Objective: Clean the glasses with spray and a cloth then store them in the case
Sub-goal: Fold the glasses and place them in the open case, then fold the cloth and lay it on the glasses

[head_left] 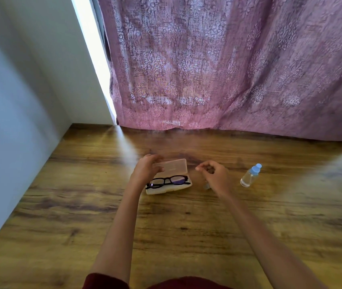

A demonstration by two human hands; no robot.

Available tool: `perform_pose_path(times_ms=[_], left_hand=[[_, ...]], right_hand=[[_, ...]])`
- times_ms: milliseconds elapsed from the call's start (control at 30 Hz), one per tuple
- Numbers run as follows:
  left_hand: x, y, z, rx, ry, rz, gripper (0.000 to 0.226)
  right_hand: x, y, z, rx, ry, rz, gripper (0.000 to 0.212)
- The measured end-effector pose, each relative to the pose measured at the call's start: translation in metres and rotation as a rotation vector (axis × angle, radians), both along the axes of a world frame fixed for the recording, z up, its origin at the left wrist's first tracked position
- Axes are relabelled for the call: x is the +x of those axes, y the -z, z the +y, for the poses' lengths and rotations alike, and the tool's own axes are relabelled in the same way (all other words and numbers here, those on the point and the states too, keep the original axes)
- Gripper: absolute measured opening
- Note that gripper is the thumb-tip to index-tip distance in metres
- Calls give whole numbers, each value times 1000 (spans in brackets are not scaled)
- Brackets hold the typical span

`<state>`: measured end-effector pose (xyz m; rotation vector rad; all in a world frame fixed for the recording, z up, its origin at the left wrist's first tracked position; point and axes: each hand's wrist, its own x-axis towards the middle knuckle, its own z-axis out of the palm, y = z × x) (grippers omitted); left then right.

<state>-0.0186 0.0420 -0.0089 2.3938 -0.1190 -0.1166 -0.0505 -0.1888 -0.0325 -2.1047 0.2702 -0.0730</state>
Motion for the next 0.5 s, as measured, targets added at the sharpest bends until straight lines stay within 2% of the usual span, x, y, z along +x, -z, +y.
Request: perform_pose_path(times_ms=[100, 267, 500], left_hand=[[2, 2, -1, -16, 3, -10, 39], [5, 7, -2, 15, -6, 13, 33], [8, 12, -4, 16, -22, 76, 32]], right_hand=[[5, -4, -14, -5, 69, -59, 7], [7, -3, -28, -106, 129, -56, 6], [6, 8, -34, -213, 89, 104, 18]])
